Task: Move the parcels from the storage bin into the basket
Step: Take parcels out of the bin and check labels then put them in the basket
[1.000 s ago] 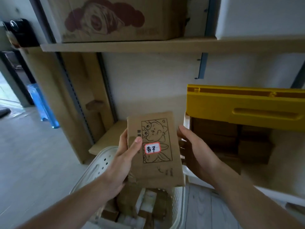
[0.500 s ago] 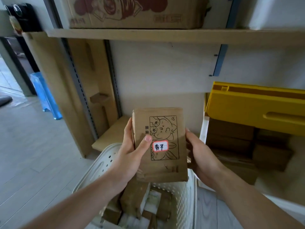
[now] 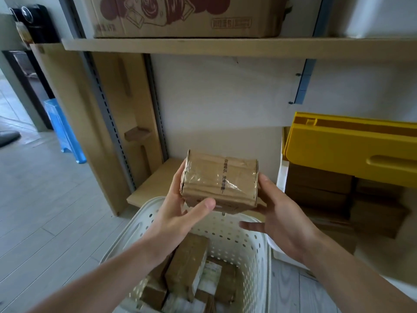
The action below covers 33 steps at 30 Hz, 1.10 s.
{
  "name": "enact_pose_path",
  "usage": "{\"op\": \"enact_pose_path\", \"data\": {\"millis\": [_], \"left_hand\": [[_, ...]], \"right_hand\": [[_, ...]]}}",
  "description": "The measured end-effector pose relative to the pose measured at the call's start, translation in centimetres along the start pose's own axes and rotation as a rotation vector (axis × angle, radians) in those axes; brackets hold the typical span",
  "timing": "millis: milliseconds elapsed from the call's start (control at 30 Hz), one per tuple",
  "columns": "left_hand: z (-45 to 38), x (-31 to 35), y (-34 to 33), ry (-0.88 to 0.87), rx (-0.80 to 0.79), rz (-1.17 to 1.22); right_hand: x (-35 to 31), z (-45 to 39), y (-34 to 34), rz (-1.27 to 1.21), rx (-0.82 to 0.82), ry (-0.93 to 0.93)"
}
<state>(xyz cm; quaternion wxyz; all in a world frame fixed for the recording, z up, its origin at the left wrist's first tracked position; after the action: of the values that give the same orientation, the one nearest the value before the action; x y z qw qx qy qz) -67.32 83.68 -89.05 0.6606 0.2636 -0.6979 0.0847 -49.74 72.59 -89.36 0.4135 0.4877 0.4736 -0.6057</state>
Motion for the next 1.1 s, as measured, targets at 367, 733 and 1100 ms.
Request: {"op": "enact_pose_path", "data": {"millis": [367, 733, 1100], "left_hand": [[0.0, -0.7, 0.3, 0.018, 0.015, 0.290], [-0.3, -1.4, 0.3, 0.089, 0.150, 0.442], [-0.5, -1.2, 0.5, 0.147, 0.167, 0.533]], "right_hand": [[-0.4, 0.3, -0.4, -0.024, 0.113, 0.064], [-0.7, 0.1, -0.3, -0.006, 0.174, 0.109], [-0.2, -0.1, -0.2, -0.053, 0.122, 0.223]]}}
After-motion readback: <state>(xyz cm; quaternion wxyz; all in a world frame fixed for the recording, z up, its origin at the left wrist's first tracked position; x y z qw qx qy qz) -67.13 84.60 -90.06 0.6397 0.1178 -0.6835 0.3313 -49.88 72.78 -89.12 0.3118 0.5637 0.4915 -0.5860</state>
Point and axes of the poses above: each hand's wrist, its own z-axis away from the middle knuckle, its own y-axis out of the back of the hand, x = y × z, the point moved 2 cm from there along -z, towards the middle knuckle, and after that the axes turned 13 degrees about -x, right-handed, at the moved point
